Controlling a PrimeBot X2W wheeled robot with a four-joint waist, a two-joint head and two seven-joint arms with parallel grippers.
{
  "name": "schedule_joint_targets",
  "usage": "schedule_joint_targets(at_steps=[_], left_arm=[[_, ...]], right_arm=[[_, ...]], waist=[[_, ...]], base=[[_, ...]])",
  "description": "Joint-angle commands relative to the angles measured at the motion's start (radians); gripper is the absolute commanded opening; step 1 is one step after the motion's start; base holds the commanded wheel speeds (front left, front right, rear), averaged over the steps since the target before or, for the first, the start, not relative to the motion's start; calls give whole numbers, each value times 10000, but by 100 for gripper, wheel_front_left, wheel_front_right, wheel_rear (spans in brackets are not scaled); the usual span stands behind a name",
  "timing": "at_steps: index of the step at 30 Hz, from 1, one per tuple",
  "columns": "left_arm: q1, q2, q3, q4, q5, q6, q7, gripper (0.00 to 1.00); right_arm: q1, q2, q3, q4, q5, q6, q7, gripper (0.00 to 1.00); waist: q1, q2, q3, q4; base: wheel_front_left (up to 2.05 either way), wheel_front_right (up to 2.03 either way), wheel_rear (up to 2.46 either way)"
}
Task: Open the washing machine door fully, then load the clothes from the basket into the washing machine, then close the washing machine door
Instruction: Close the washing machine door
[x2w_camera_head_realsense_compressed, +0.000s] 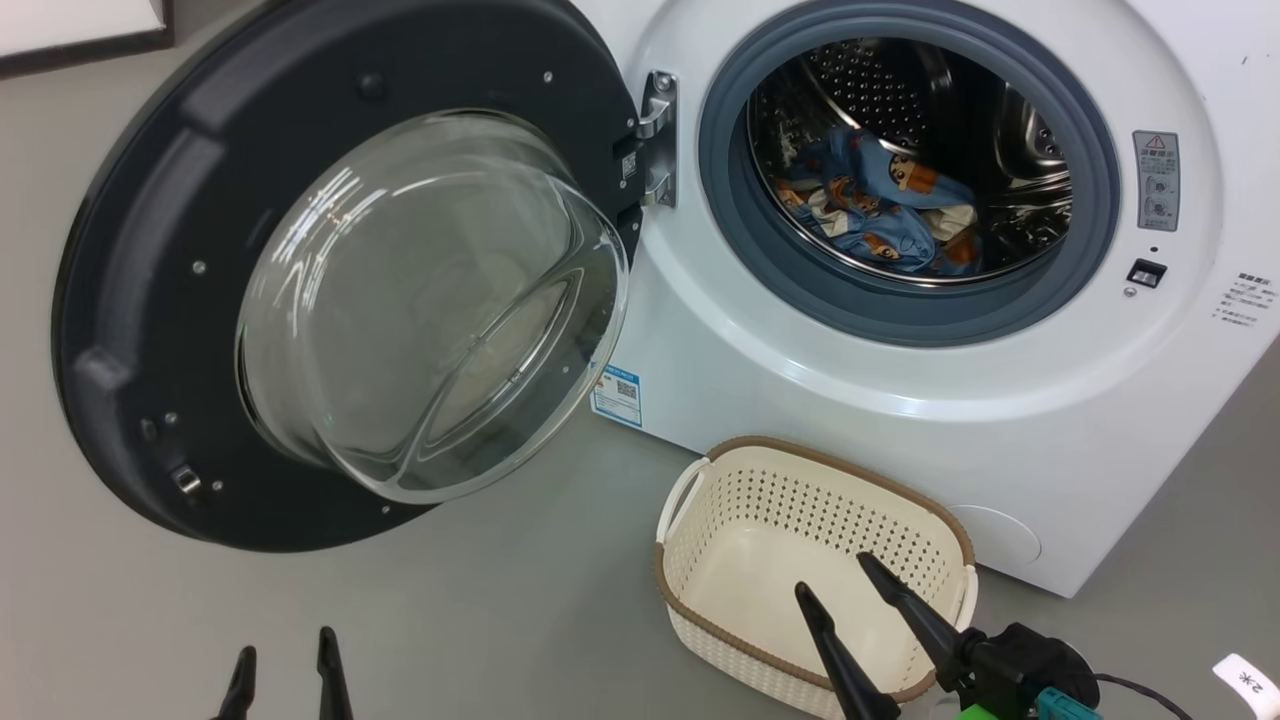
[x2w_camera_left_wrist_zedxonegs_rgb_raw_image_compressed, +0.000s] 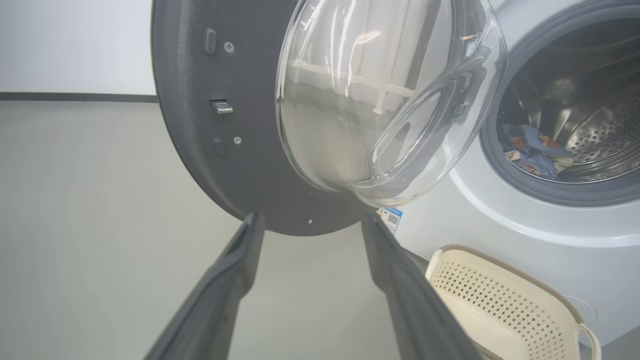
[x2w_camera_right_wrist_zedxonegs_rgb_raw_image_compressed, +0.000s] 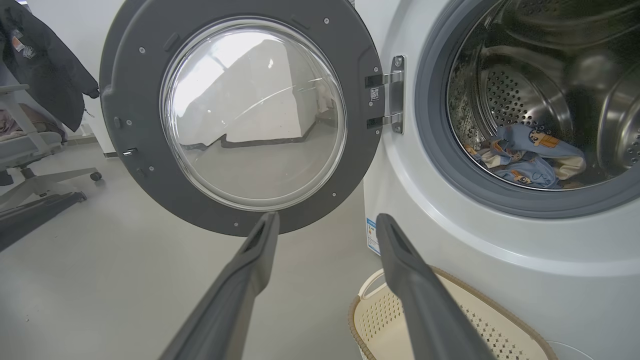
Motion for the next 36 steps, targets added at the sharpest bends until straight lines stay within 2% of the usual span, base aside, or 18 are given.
schedule_joint_targets(at_steps=[1, 3, 4, 5, 6, 9, 13, 22, 24, 29, 36], left_arm=[[-213, 89, 379, -317, -112, 86, -65, 100], [-191, 89, 428, -370, -254, 112, -65, 100], [-172, 89, 458, -378, -404, 115, -65, 96], [-165, 89, 512, -414, -639, 113, -65, 40], [-157, 89, 590, -441, -937, 99, -65, 0], [-173, 89, 1013, -532, -2035, 34, -65, 0], [-378, 89, 1840, -460, -3363, -297, -65, 0], [-2382, 236, 4335, 674, -7356, -1935, 100, 0], [-3039, 627, 4903, 1129, -8191, -2092, 368, 0], [-4635, 1899, 5507, 2536, -9105, -2324, 986, 0], [-7003, 3046, 6478, 4596, -11295, -2635, 2293, 0]], right_arm=[[-471, -59, 198, -203, 166, 27, -49, 100], [-485, -70, 180, -193, 166, 27, -49, 100], [-484, -76, 189, -180, 167, 27, -49, 100], [-479, -77, 192, -173, 167, 27, -49, 100], [-469, -74, 195, -167, 168, 27, -49, 100], [-415, -60, 173, -150, 172, 27, -49, 100], [-296, -44, 97, -147, 149, 27, -49, 100], [-286, 14, -4, -220, -5, 27, -49, 100], [-199, 59, -22, -213, 16, 27, -49, 100], [-76, 66, 107, -257, -17, 27, -49, 100], [-186, -129, 280, -142, -31, 27, -49, 100]], waist=[[-1, -1, 28, 23], [-1, -1, 60, 47], [-1, -1, 74, 59], [-1, -1, 89, 71], [-1, -1, 104, 84], [-1, -1, 151, 122], [-1, -1, 249, 188], [-1, -1, 698, 270], [-1, -1, 664, 248], [-1, -1, 779, 84], [-1, -1, 1008, -322]], base=[[0, 0, 0], [0, 0, 0], [0, 0, 0], [0, 0, 0], [0, 0, 0], [0, 0, 0], [0, 0, 0], [0, 0, 0], [0, 0, 0], [0, 0, 0], [0, 0, 0]])
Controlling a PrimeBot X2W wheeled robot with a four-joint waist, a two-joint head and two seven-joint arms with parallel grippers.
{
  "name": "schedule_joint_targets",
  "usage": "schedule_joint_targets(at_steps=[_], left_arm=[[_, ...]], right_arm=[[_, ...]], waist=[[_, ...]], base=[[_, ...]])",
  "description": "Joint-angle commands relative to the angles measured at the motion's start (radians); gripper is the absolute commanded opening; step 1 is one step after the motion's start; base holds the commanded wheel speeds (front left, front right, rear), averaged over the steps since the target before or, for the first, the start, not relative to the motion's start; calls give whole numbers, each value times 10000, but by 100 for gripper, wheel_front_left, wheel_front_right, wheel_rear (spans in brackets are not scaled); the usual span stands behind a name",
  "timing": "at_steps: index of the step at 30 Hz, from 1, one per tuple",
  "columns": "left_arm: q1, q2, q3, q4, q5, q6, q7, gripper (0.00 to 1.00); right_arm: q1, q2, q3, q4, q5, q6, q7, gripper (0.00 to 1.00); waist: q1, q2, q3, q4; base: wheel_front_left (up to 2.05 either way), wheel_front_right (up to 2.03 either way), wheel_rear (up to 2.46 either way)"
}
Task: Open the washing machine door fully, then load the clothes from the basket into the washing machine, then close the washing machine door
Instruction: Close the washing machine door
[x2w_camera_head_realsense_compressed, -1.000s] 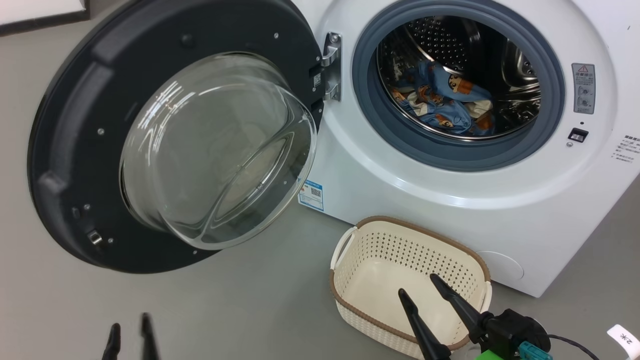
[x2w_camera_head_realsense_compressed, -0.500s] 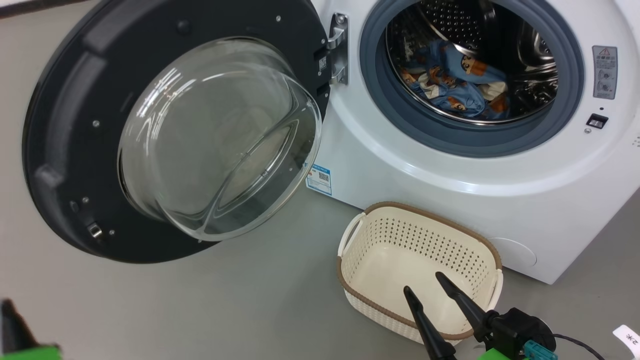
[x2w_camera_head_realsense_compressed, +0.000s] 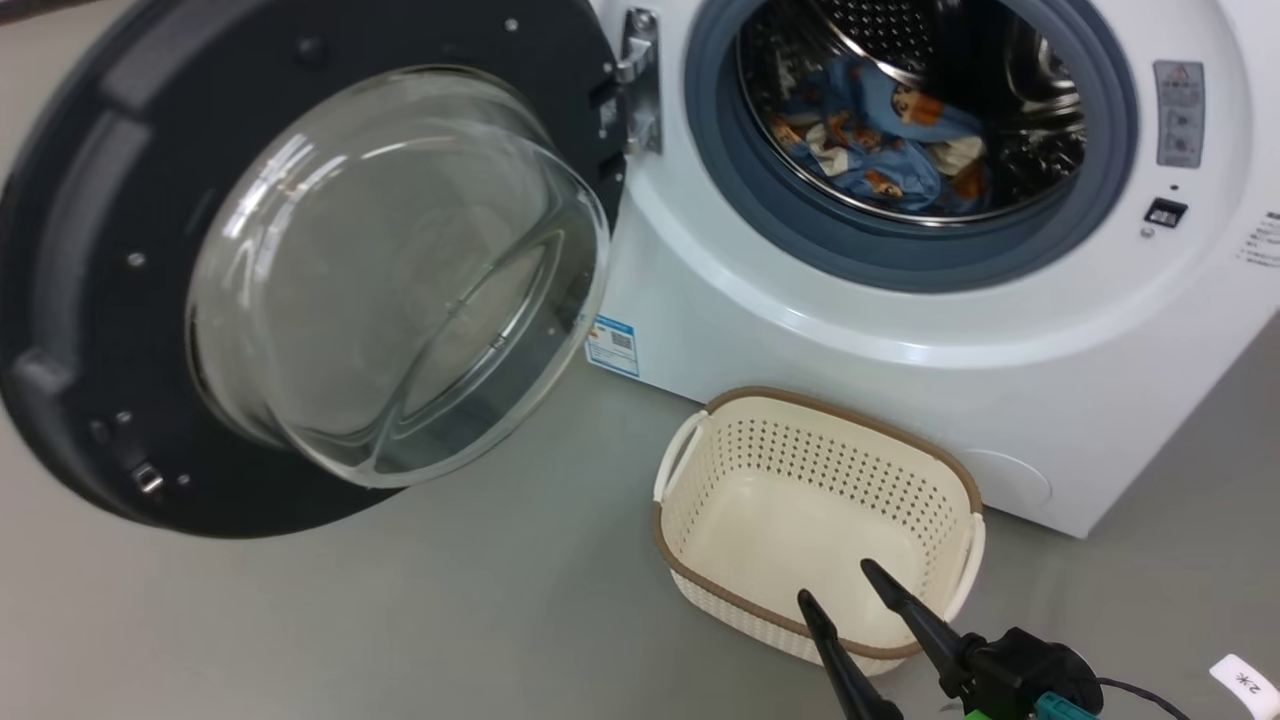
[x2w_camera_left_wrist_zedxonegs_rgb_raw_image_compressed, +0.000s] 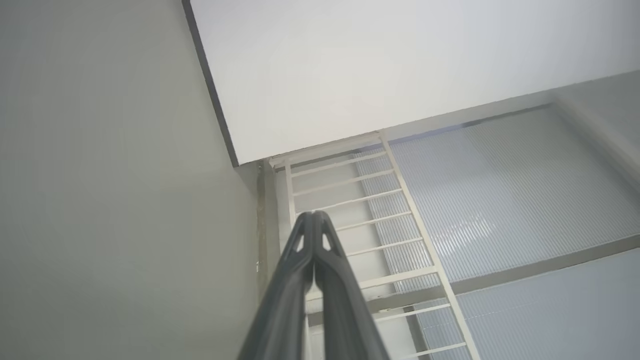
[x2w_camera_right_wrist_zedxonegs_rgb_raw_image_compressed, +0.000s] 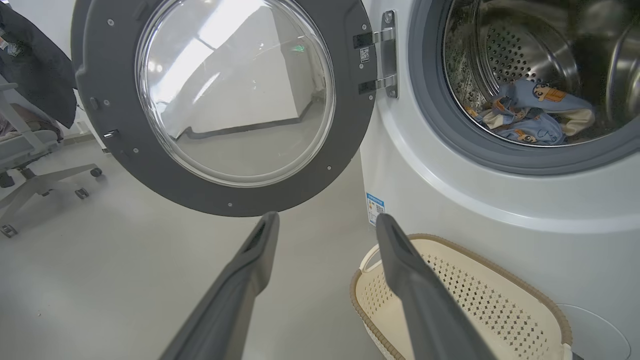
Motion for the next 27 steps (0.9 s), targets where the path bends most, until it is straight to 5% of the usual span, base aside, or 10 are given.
schedule_joint_targets(at_steps=[1, 11, 27], left_arm=[[-667, 780, 349, 201, -346, -121, 317, 0], [-1922, 1993, 575, 2376, -1077, -245, 1490, 0], [-1768, 1919, 580, 2644, -1614, -269, 2916, 0]], right_arm=[[-196, -46, 305, -181, 12, 27, -49, 100], [-141, -232, 353, -117, 52, 27, -49, 100], [461, -566, 168, -197, 52, 27, -49, 100]], waist=[[0, -1, 132, -229], [0, -1, 173, -767], [0, -1, -98, -822]], base=[[0, 0, 0], [0, 0, 0], [0, 0, 0]])
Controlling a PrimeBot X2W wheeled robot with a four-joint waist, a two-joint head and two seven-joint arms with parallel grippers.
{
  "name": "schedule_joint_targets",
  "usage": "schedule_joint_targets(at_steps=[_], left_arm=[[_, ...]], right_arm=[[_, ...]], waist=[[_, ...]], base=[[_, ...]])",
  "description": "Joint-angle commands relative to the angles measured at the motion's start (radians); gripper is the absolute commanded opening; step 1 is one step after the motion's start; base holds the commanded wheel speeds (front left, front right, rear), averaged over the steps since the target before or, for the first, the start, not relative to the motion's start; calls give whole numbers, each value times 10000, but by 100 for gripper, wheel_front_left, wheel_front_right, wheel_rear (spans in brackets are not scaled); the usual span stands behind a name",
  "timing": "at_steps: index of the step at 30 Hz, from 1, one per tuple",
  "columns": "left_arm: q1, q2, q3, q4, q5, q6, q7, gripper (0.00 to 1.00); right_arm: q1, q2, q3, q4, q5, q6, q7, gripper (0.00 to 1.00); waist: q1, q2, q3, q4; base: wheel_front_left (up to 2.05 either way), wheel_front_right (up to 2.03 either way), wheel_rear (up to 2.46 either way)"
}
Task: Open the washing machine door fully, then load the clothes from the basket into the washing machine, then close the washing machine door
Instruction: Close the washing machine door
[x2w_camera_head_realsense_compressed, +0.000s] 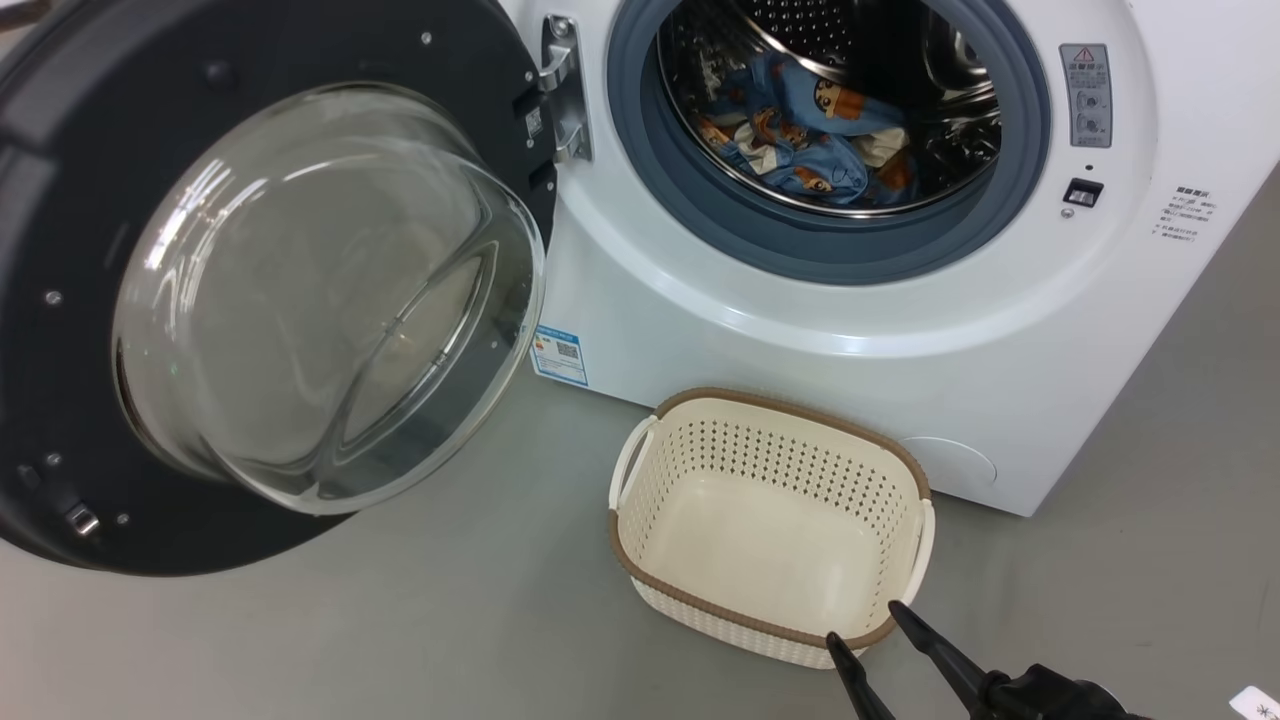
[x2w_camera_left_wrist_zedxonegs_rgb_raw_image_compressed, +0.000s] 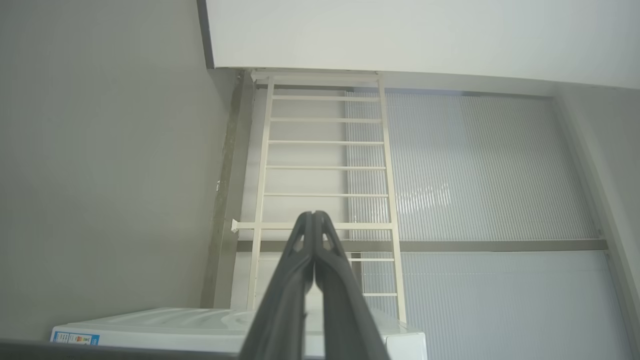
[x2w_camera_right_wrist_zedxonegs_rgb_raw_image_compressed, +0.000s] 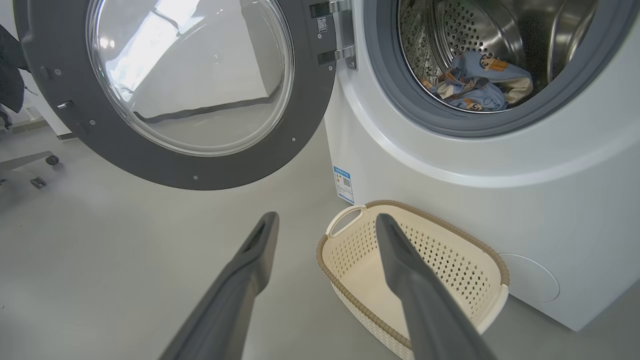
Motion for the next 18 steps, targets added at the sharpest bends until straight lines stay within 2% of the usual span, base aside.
schedule_joint_targets(at_steps=[1, 10, 18], left_arm=[[128, 589, 56, -280, -20, -98, 216, 0], [160, 520, -156, -232, -34, -99, 845, 0], [-94, 736, 13, -15, -257, -99, 1147, 0]], right_arm=[[55, -79, 185, -255, 51, 27, -49, 100], [-55, -210, 231, -321, 11, 27, -49, 100], [-412, -280, 202, -324, -82, 27, -49, 100]], waist=[[0, -1, -40, 15], [0, -1, 157, -12], [0, -1, 769, -223]], base=[[0, 0, 0], [0, 0, 0], [0, 0, 0]])
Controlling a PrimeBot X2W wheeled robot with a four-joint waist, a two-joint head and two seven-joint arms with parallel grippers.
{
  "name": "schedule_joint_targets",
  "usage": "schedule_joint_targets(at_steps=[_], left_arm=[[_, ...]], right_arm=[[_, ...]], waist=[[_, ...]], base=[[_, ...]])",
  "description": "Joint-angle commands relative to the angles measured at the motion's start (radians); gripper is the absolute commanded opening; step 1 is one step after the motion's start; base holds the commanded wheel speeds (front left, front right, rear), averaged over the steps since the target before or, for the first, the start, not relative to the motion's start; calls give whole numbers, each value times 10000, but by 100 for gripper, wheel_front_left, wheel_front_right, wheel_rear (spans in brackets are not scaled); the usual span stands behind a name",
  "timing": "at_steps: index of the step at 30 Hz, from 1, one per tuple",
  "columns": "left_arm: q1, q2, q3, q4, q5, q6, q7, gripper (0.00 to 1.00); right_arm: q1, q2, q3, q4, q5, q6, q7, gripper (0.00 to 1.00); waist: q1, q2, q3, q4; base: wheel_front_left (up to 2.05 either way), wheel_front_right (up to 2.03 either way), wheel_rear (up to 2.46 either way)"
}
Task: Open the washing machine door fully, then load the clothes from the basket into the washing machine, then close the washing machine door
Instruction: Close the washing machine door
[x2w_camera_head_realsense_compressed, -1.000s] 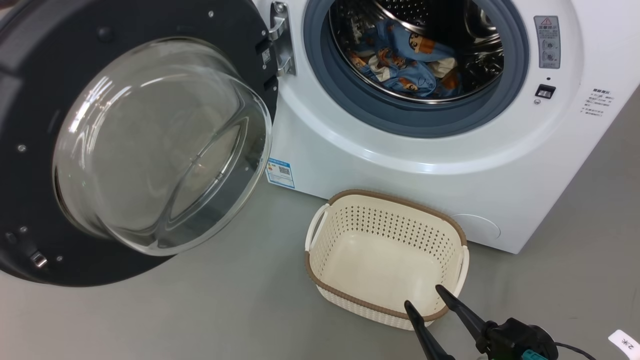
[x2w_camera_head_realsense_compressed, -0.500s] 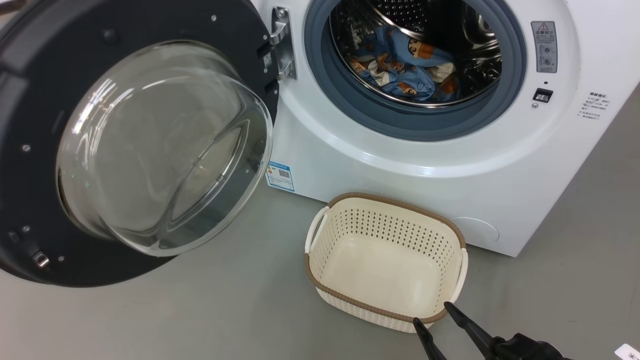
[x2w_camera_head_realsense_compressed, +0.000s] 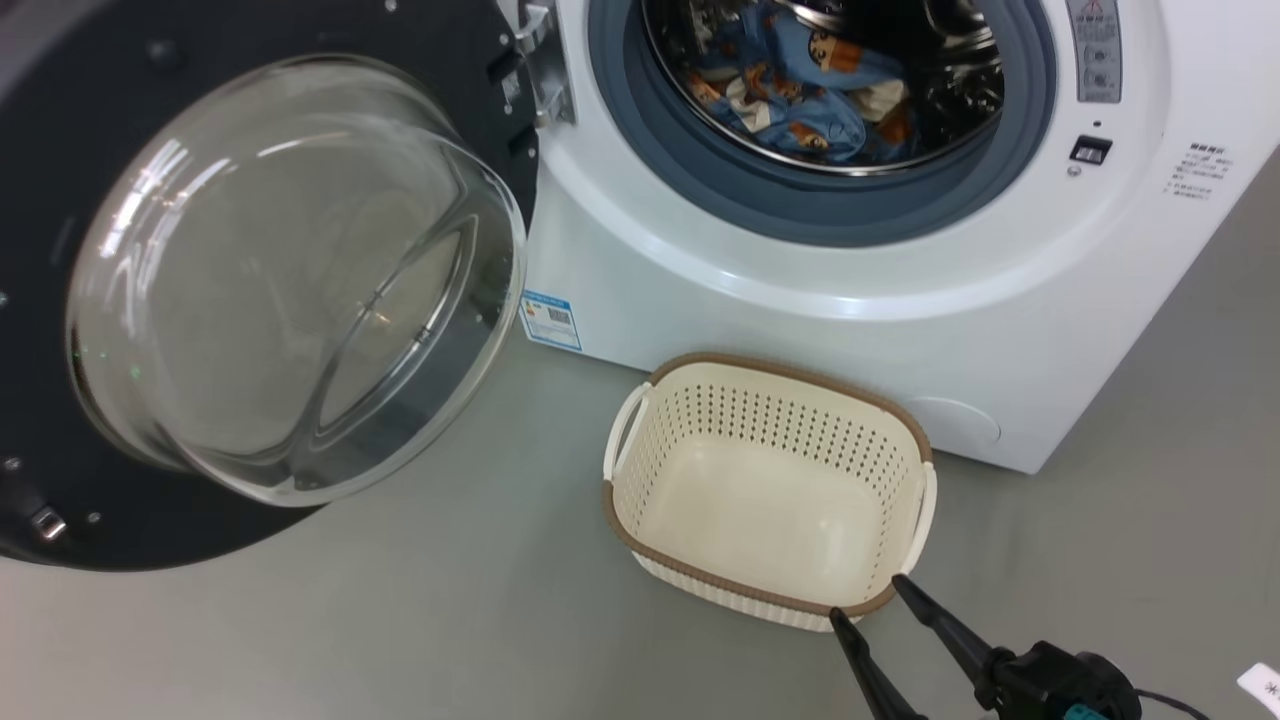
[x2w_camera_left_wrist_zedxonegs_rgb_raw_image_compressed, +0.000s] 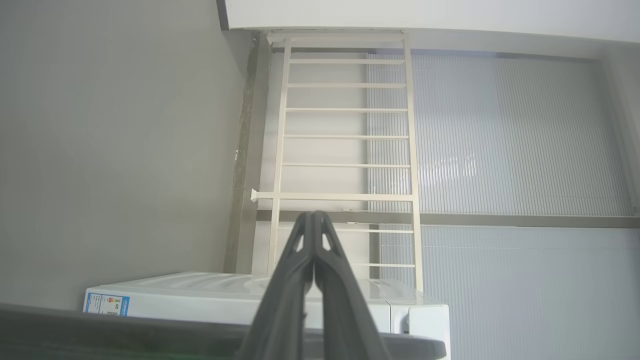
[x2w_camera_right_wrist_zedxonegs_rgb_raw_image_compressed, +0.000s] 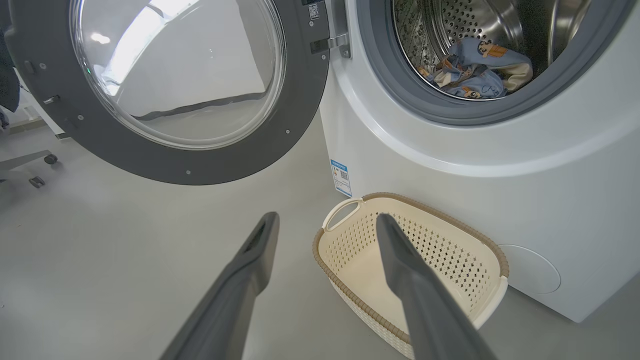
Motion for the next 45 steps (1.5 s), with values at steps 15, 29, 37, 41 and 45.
schedule_joint_targets(at_steps=[15, 29, 37, 41, 45], left_arm=[[-764, 918, 153, 476, -273, -99, 960, 0], [-518, 378, -263, 171, -405, -99, 2873, 0], [-97, 104, -347, -150, -448, -99, 3582, 0], [93, -113, -358, -391, -522, -100, 3899, 0], [341, -365, -458, -637, -559, -100, 4346, 0]], right_arm=[[-904, 50, -57, -204, -323, 27, -49, 100], [-1287, 80, -100, -85, -339, 27, -49, 100], [-1328, 93, -66, -49, -268, 27, -49, 100], [-1223, 197, -144, -51, -242, 27, -49, 100], [-1095, 313, -105, -26, -207, 27, -49, 100]], waist=[[0, -1, 1000, -207], [0, -1, 1145, 157], [0, -1, 951, 344], [0, -1, 763, 441], [0, -1, 597, 486]], base=[[0, 0, 0], [0, 0, 0], [0, 0, 0], [0, 0, 0], [0, 0, 0]])
